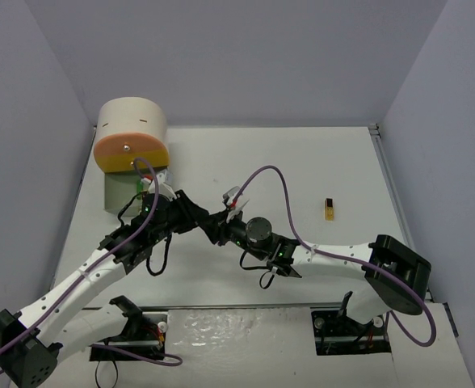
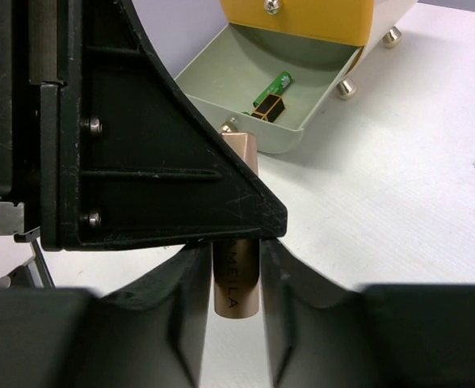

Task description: Organize the makeup

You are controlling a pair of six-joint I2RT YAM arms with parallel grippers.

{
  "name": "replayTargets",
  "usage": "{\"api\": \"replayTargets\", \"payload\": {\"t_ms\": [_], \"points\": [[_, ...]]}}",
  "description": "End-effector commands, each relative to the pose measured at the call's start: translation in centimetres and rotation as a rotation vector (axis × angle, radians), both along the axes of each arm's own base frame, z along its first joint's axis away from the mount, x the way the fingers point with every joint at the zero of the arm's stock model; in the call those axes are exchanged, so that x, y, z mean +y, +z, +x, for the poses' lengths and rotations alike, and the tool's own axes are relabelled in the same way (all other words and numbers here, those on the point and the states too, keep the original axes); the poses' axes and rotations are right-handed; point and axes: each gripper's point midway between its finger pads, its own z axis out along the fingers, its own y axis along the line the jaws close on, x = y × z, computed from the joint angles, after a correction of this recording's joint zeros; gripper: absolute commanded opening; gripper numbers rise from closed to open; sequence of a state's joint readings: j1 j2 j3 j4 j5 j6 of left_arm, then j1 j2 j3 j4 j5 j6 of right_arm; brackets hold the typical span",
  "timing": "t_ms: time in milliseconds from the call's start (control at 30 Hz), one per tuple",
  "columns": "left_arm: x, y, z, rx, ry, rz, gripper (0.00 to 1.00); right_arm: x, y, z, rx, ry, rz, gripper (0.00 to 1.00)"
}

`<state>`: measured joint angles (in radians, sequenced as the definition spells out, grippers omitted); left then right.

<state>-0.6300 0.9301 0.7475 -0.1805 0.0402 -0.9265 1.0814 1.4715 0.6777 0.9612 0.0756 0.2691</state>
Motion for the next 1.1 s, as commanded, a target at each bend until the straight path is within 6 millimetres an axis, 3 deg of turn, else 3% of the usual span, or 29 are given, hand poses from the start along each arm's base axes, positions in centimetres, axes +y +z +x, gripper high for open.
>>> {"api": "replayTargets", "payload": {"t_ms": [0,200,333,600,800,900,1000,1067], "points": [[-1.9,4.3,0.5,-0.101,-0.041,-0.098,0.0,0.3,5.1,0.3,-0.09,-0.02,0.123,0.54],[-0.9,4.0,1.4,-0.107,0.0,-0.032,0.0,-1.5,4.3,1.2,-0.078,-0.093,0.057,0.88],[1.4,3.6,3.1,-0.112,0.095,0.05,0.0,-3.6,4.0,1.8,-0.074,-0.159,0.011,0.94],[12.8,2.4,9.9,-0.054,0.447,0.031,0.0,-14.5,2.2,4.8,-0.015,-0.473,-0.12,1.0],[19.8,0.8,14.5,0.017,0.621,-0.002,0.0,-24.0,3.9,5.6,-0.021,-0.803,-0.136,1.0],[22.7,0.1,16.5,0.039,0.677,-0.01,0.0,-26.8,3.7,5.2,-0.014,-0.897,-0.174,1.0],[24.2,-1.6,17.9,0.094,0.713,-0.042,0.04,-28.3,3.9,4.9,-0.013,-0.95,-0.175,1.0],[25.1,-1.8,18.6,0.112,0.728,-0.046,0.18,-29.5,3.7,4.9,-0.001,-0.992,-0.189,1.0]]}}
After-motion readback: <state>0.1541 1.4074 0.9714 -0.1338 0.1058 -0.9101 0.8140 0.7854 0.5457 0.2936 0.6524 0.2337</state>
